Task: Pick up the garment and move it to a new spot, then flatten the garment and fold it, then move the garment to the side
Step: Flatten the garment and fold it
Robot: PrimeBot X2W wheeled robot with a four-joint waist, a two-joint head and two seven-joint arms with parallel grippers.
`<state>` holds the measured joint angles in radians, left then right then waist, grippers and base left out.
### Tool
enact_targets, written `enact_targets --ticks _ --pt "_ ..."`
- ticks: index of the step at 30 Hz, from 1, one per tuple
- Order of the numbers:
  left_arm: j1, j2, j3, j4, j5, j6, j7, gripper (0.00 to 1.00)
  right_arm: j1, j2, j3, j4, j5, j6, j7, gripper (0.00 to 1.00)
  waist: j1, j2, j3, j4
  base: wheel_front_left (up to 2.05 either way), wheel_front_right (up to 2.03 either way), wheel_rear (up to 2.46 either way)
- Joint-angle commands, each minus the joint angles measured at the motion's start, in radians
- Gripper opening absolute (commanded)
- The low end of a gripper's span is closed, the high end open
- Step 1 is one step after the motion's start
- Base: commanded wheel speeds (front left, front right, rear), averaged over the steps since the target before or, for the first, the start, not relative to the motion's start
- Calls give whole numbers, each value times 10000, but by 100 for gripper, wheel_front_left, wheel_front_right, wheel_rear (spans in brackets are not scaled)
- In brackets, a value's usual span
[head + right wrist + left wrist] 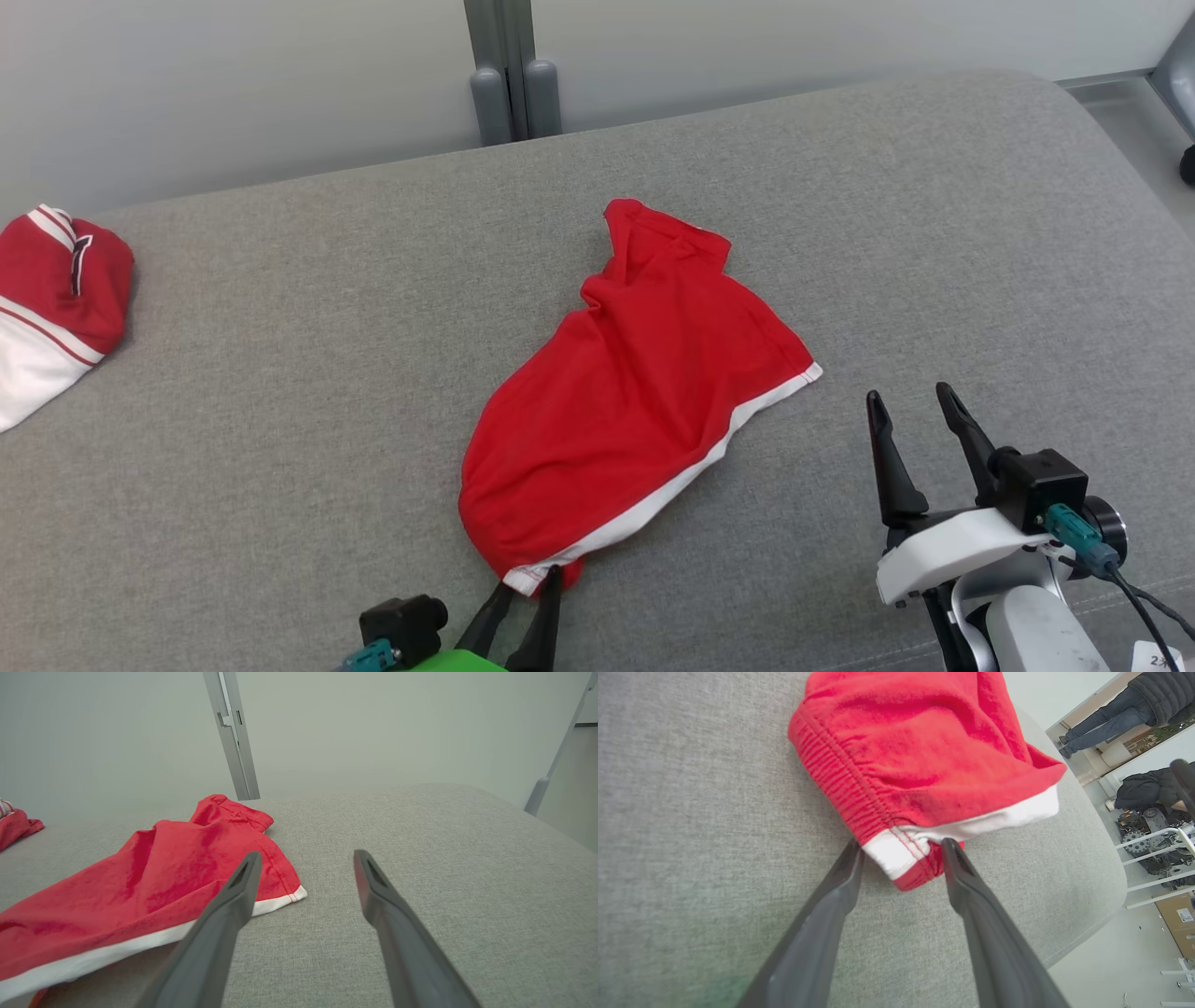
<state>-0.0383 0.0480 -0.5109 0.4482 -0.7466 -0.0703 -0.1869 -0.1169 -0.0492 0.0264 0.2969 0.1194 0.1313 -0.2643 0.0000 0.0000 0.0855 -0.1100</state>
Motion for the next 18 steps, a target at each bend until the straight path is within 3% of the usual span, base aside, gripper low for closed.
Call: enact_targets --ticks 1,4,7,12,18 --pt "-159 46 17 19 -77 61 -103 29 52 -22 -15 4 -35 -10 -2 100 0 0 -27 -2 0 0 0" --pt "-97 44 66 -80 -100 90 -232 24 126 -24 -104 20 -76 -10 -2 100 0 0 -53 67 0 0 0" --pt "-61 64 73 -177 -10 147 -336 0 72 -22 -205 154 -246 -10 -1 100 0 0 -45 215 0 0 0" --pt "-122 112 67 -316 110 200 -409 0 -418 -27 -424 774 -825 -10 -1 100 0 0 33 393 0 0 0" --pt "-352 223 52 -479 293 267 -450 0 -1793 -324 -604 2824 -2380 -10 -3 100 0 0 400 654 0 0 0"
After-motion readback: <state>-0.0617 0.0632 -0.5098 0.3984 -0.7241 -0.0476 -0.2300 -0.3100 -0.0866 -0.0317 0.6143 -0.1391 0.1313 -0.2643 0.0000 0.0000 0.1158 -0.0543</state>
